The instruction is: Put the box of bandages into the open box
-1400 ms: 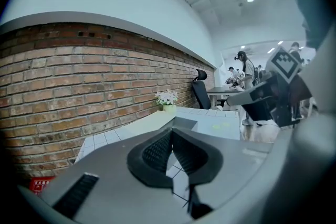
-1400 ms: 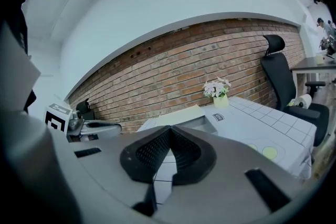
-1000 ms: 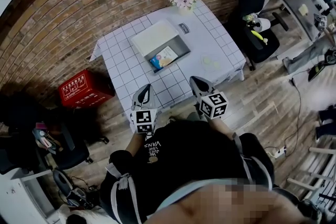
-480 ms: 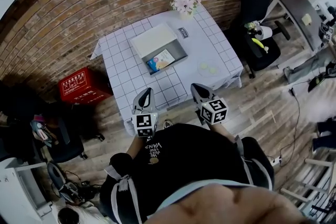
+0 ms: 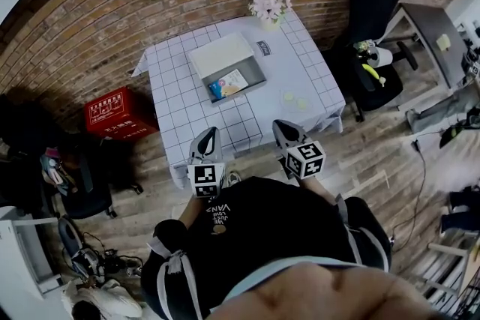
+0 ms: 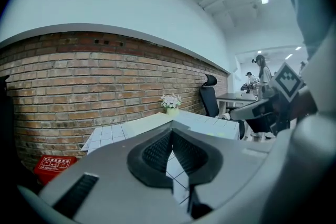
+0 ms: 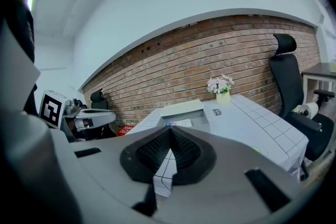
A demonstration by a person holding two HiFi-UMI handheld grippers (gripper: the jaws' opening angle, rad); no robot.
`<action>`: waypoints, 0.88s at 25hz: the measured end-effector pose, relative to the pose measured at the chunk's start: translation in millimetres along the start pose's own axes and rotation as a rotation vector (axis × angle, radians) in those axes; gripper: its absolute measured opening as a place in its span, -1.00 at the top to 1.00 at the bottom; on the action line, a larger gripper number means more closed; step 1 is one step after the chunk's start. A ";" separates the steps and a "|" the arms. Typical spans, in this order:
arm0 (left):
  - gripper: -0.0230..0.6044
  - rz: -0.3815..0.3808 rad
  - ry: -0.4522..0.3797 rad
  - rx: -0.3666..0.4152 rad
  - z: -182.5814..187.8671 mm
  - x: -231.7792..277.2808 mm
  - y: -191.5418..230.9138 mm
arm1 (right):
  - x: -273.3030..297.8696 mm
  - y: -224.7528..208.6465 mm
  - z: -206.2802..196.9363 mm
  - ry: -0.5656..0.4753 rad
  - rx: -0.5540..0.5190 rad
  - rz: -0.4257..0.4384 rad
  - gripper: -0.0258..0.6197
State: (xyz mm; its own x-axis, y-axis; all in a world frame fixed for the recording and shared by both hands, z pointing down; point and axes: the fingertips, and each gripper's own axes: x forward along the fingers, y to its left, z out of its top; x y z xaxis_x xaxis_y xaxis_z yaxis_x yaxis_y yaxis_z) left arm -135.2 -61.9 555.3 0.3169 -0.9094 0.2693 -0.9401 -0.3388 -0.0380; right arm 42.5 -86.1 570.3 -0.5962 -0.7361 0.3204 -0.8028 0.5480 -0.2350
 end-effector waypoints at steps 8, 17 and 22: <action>0.89 0.018 0.004 -0.006 -0.2 -6.5 -14.2 | -8.7 -6.0 3.8 -0.008 -0.036 0.008 0.93; 0.89 0.028 -0.010 -0.010 -0.4 -9.2 -18.9 | -11.8 -8.5 3.6 -0.011 -0.043 0.011 0.93; 0.89 0.031 -0.012 -0.019 -0.7 -9.4 -20.3 | -11.5 -8.3 2.5 -0.007 -0.042 0.012 0.93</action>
State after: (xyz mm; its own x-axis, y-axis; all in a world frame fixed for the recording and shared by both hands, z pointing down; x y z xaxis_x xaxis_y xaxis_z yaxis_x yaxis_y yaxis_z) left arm -119.2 -46.3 554.2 0.2888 -0.9224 0.2564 -0.9518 -0.3056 -0.0274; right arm 56.1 -83.2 566.2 -0.6061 -0.7320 0.3111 -0.7947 0.5731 -0.2000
